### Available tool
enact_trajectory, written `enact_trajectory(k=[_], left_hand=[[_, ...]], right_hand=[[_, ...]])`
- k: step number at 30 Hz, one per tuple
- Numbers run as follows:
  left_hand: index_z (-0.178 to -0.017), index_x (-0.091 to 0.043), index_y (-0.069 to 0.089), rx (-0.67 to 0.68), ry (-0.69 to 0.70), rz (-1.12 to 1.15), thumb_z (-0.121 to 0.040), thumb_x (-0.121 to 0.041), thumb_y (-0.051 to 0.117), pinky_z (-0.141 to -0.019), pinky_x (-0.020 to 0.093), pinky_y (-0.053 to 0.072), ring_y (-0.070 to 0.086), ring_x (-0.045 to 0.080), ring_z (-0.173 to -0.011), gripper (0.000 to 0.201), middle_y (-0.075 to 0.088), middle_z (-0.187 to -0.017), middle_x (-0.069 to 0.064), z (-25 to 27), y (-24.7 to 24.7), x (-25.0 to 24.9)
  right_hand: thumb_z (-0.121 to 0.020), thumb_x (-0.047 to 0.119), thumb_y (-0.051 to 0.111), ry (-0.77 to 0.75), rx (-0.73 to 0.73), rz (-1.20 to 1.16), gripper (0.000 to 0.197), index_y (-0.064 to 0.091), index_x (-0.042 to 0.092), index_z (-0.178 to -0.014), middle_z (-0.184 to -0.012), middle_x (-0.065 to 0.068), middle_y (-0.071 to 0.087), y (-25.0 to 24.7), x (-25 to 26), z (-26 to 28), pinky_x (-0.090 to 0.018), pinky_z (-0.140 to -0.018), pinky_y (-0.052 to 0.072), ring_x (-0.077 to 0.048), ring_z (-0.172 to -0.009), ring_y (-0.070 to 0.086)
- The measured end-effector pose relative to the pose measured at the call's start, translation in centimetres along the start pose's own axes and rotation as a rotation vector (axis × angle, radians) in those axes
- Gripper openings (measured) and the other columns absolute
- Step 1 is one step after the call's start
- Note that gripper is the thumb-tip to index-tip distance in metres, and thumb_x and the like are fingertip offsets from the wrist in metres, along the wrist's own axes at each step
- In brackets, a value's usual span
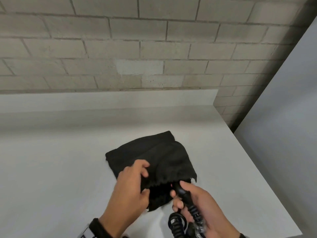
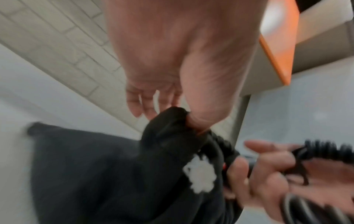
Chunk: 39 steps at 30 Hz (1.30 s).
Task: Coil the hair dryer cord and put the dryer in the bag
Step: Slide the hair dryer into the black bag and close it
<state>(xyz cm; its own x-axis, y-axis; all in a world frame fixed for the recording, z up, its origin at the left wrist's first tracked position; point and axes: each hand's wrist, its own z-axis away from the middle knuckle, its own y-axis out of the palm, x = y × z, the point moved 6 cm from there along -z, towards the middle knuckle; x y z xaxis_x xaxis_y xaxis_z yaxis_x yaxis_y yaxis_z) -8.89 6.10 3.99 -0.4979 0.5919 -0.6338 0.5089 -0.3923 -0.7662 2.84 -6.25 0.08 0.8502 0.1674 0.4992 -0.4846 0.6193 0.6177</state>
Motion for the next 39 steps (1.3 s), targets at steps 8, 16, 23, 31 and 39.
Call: enact_trajectory(k=[8,16,23,31,39], left_hand=[[-0.088,-0.022,0.042,0.136,-0.31,0.113,-0.084,-0.029,0.064,-0.055,0.02,0.04,0.048,0.006,-0.056,0.023,0.053,-0.069,-0.006,1.8,2.6,3.5],[-0.1,-0.035,0.047,0.253,-0.134,0.196,-0.092,-0.022,0.058,-0.061,0.019,0.047,0.056,0.006,-0.065,0.02,0.063,-0.079,-0.008,2.4,2.4,1.9],[-0.098,-0.026,0.059,0.063,-0.225,0.498,-0.1,-0.012,0.05,-0.073,0.017,0.049,0.061,0.003,-0.072,0.016,0.067,-0.081,-0.011,3.2,0.4,2.4],[-0.084,-0.007,0.046,0.097,-0.341,0.728,-0.066,-0.03,0.048,-0.066,0.026,0.034,0.043,0.008,-0.068,0.029,0.046,-0.069,-0.008,2.3,0.7,1.7],[-0.104,-0.032,0.044,0.346,-0.219,0.37,-0.049,-0.059,0.09,-0.072,0.011,0.042,0.055,-0.001,-0.085,0.077,0.058,-0.094,-0.013,3.5,1.8,1.7]], right_hand=[[-0.059,0.007,0.072,-0.074,0.189,-0.287,0.056,0.059,-0.007,-0.111,-0.084,-0.015,0.059,2.5,-0.8,-1.6,-0.037,-0.086,0.045,-0.027,-0.083,0.058],[-0.028,0.004,0.088,-0.156,0.074,-0.456,0.074,0.066,-0.001,-0.099,-0.096,-0.015,0.069,3.2,-1.0,-3.6,-0.041,-0.1,0.045,-0.029,-0.101,0.068],[-0.082,-0.006,0.048,-0.264,-0.044,-0.446,0.018,0.063,-0.004,-0.09,-0.087,-0.018,0.064,2.4,-1.0,-4.0,-0.038,-0.083,0.058,-0.023,-0.08,0.071],[-0.053,0.001,0.07,-0.188,0.0,-0.317,0.036,0.062,0.0,-0.088,-0.09,-0.017,0.061,1.9,-3.2,-5.2,-0.048,-0.106,0.04,-0.029,-0.088,0.061],[-0.058,0.006,0.065,-0.215,-0.013,-0.335,0.033,0.033,0.016,-0.064,-0.064,-0.002,0.033,2.8,-1.8,-4.7,-0.033,-0.067,0.038,-0.016,-0.058,0.037]])
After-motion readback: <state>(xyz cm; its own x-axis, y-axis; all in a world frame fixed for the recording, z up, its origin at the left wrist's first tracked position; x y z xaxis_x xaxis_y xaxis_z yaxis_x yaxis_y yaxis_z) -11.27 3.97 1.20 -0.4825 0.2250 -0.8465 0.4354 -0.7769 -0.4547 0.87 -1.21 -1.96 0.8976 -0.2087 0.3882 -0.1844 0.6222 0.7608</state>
